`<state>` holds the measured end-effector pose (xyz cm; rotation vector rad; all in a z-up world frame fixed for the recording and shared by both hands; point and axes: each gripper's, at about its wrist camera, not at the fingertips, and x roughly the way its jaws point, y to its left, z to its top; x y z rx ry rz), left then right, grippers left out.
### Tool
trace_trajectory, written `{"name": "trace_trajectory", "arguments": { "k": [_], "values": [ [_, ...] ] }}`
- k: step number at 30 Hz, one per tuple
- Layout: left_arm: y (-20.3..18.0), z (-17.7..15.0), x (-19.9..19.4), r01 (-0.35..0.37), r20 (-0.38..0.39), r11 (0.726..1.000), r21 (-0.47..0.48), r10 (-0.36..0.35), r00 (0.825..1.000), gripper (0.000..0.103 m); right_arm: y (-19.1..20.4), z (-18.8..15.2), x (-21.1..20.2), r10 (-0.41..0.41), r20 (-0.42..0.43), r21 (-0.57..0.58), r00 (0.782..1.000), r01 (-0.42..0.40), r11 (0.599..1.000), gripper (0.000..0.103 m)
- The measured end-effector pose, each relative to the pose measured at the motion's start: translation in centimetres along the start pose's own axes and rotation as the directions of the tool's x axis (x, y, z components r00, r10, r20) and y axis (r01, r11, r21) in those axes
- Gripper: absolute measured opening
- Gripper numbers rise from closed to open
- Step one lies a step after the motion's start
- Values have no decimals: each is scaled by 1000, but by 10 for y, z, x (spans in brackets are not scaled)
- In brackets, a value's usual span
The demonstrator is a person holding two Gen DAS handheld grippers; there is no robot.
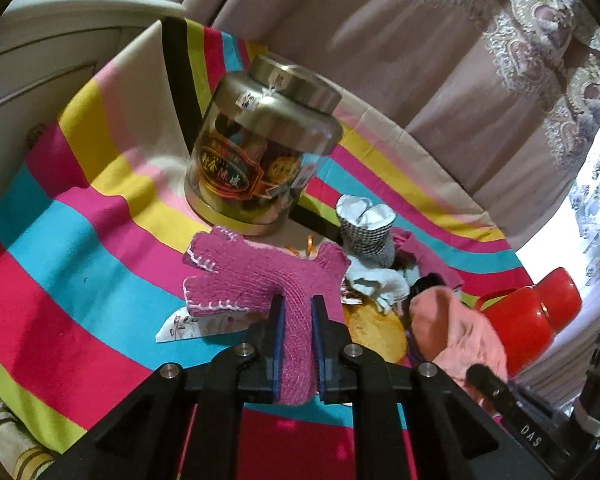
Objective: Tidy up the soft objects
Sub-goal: 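Carry the glove and pink sock toward the white box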
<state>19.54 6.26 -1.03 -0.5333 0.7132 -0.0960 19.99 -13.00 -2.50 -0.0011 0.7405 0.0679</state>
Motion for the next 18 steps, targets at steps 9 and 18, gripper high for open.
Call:
{"name": "trace_trajectory", "arguments": {
  "k": [9, 18],
  "values": [
    [-14, -7, -28, 38, 28, 999, 31, -39, 999, 13, -8, -24, -28, 47, -35, 11, 998, -46, 999, 14],
    [-41, -16, -48, 101, 17, 993, 64, -102, 995, 13, -27, -41, -65, 14, -10, 38, 1000, -14, 999, 14]
  ]
}}
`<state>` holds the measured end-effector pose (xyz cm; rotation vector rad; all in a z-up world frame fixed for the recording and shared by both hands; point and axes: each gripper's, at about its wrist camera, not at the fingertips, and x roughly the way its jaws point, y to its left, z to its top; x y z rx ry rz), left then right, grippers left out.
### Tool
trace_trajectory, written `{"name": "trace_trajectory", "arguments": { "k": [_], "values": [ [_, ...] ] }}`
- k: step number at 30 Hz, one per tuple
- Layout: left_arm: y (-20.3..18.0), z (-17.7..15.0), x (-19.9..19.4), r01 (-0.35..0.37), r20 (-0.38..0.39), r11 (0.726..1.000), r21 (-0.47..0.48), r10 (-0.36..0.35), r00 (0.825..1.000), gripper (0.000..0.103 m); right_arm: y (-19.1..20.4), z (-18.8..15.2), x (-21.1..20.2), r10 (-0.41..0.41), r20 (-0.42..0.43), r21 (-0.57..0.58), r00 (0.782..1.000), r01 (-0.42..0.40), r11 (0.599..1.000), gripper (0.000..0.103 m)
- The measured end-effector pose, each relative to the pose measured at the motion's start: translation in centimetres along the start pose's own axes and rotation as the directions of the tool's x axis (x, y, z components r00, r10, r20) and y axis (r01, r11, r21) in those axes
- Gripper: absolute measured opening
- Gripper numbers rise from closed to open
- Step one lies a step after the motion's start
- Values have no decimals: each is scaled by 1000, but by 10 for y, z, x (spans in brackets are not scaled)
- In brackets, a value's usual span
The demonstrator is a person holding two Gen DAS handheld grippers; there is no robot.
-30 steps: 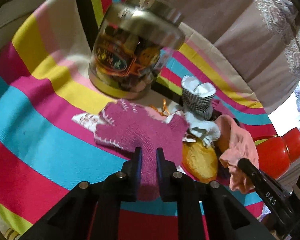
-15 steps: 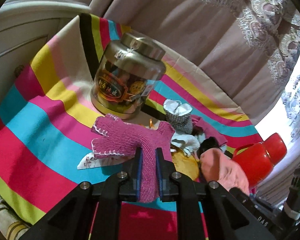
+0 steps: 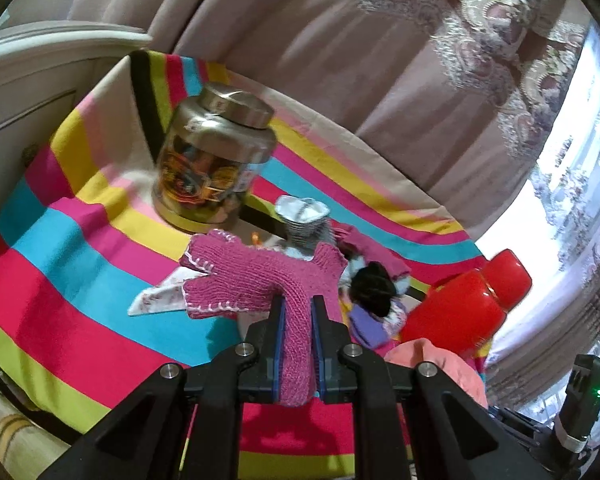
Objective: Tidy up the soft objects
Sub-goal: 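Carry the glove and pink sock toward the white box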
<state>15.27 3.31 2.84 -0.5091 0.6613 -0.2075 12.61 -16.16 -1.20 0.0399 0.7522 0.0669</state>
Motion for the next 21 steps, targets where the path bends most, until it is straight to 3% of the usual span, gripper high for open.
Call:
{"name": "trace_trajectory", "arguments": {
  "k": [5, 11, 21],
  "values": [
    [-29, -8, -7, 54, -24, 998, 41, -53, 998, 13, -25, -14, -20, -31, 3, 38, 999, 31, 999, 14],
    [-76, -28, -4, 145, -109, 985, 94, -135, 985, 13, -69, -33, -42, -83, -7, 124, 997, 83, 989, 14],
    [-168, -71, -2, 322, -259, 926, 197, -268, 928, 13, -160, -63, -85, -222, -30, 271, 975, 221, 937, 14]
  ]
}}
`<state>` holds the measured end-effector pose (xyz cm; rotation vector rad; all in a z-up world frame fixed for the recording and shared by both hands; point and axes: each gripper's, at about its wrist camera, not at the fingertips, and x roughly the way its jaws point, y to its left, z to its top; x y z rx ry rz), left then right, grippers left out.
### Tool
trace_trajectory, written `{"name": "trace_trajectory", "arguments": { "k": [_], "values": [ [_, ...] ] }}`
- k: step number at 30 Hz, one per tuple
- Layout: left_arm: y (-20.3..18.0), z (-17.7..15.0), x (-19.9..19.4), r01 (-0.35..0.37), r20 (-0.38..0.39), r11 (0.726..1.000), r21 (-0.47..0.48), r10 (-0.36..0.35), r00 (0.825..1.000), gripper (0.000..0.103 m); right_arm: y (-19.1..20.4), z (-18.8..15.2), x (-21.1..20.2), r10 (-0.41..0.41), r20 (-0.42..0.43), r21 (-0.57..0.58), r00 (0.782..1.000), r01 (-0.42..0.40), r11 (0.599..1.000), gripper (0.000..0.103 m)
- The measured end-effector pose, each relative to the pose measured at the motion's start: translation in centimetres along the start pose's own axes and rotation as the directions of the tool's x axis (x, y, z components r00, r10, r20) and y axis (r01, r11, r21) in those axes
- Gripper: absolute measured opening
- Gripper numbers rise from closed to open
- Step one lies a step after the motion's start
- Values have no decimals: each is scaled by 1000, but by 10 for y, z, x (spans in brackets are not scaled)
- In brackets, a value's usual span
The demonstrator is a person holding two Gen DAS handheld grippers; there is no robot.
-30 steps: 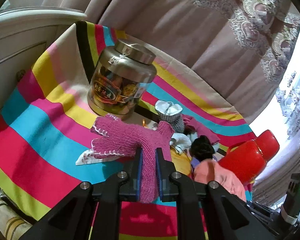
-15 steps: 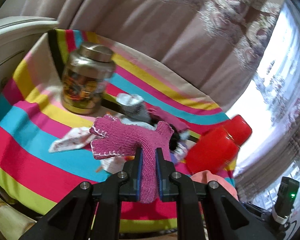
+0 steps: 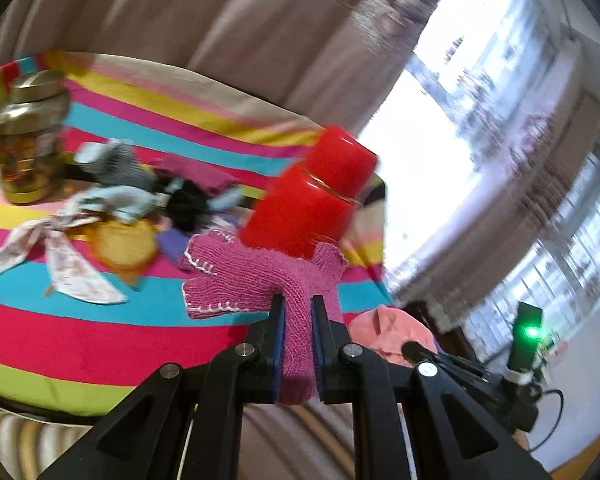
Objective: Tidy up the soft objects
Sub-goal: 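Carry the glove and pink sock toward the white box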
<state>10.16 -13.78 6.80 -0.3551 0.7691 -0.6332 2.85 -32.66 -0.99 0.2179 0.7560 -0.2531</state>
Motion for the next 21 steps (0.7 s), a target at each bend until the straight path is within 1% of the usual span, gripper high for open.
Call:
{"name": "trace_trajectory", "arguments": {
  "k": [3, 6, 8, 12, 15, 17, 18, 19, 20, 21],
  "values": [
    [-25, -7, 13, 48, -49, 998, 34, -46, 998, 13, -27, -3, -5, -39, -3, 46, 999, 39, 998, 14],
    [-44, -15, 24, 84, -92, 994, 65, -78, 993, 13, -51, -5, -12, -76, 2, 82, 997, 76, 994, 14],
    [-59, -22, 32, 112, -123, 990, 86, -101, 987, 13, -63, -4, -17, -110, 13, 91, 994, 109, 990, 14],
    [-85, -35, 42, 180, -184, 977, 119, -156, 970, 13, -83, -1, -27, -163, 33, 116, 986, 158, 981, 14],
    [-102, -44, 49, 248, -236, 958, 142, -211, 949, 13, -97, 0, -31, -199, 39, 134, 979, 192, 972, 14],
    [-113, -51, 54, 296, -278, 943, 153, -247, 928, 14, -105, 0, -33, -219, 40, 151, 975, 211, 966, 14],
    [-119, -55, 58, 322, -310, 933, 158, -263, 914, 16, -110, 0, -34, -233, 40, 165, 972, 224, 961, 14],
    [-122, -58, 61, 336, -335, 928, 159, -269, 903, 18, -114, 0, -35, -242, 35, 176, 970, 232, 957, 15],
    [-124, -62, 65, 342, -355, 926, 159, -270, 895, 24, -120, 0, -34, -246, 27, 191, 969, 237, 953, 17],
    [-125, -64, 67, 344, -367, 925, 159, -268, 891, 31, -124, -1, -34, -247, 22, 200, 969, 238, 951, 22]
  ]
}}
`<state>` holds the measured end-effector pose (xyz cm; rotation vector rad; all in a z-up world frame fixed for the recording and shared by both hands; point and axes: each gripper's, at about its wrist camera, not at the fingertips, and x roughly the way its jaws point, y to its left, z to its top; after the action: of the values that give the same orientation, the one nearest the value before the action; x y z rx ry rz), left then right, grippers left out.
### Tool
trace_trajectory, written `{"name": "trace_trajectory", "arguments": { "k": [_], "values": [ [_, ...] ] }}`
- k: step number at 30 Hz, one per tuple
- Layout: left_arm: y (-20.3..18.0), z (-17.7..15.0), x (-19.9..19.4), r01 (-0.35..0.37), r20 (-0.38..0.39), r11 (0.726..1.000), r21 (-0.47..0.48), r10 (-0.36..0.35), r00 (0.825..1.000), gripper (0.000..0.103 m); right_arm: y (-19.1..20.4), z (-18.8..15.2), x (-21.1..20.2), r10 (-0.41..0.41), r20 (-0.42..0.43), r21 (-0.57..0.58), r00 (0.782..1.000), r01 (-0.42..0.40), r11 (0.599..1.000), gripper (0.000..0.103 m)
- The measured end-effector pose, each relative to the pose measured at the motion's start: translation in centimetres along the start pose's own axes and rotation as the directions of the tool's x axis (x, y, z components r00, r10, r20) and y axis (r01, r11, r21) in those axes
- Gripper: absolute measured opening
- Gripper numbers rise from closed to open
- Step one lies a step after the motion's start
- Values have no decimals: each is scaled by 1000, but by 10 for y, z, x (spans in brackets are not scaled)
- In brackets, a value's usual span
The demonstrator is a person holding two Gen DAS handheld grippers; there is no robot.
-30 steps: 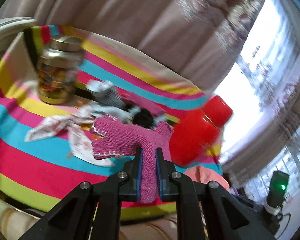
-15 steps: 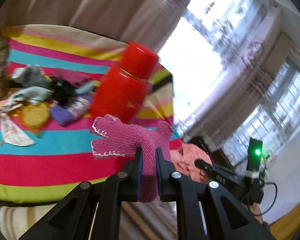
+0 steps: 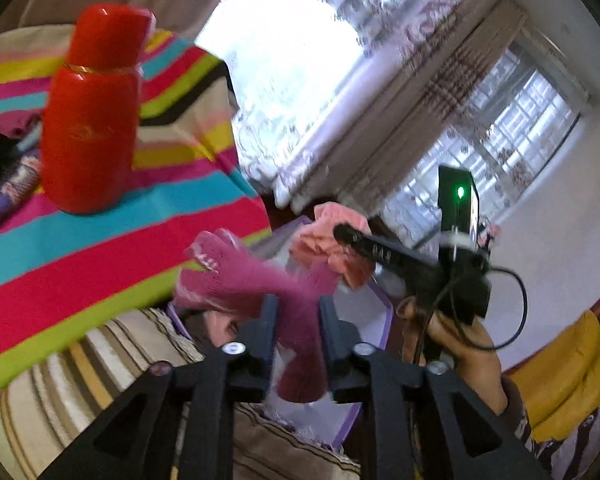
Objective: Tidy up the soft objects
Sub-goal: 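Carry the glove and pink sock toward the white box, then open both tools over the white box to drop glove and sock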
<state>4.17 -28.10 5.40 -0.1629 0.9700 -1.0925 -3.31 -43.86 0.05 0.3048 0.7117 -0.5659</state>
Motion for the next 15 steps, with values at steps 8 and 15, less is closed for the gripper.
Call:
{"name": "trace_trajectory", "arguments": {
  "k": [8, 15],
  "values": [
    [14, 2, -6, -39, 13, 999, -24, 39, 999, 48, -3, 2, 1, -36, 15, 0, 999, 36, 999, 72],
    [20, 4, -18, -120, 53, 993, 1, 119, 991, 48, 14, 0, 4, -19, 22, -45, 1000, 20, 999, 73]
  ]
}}
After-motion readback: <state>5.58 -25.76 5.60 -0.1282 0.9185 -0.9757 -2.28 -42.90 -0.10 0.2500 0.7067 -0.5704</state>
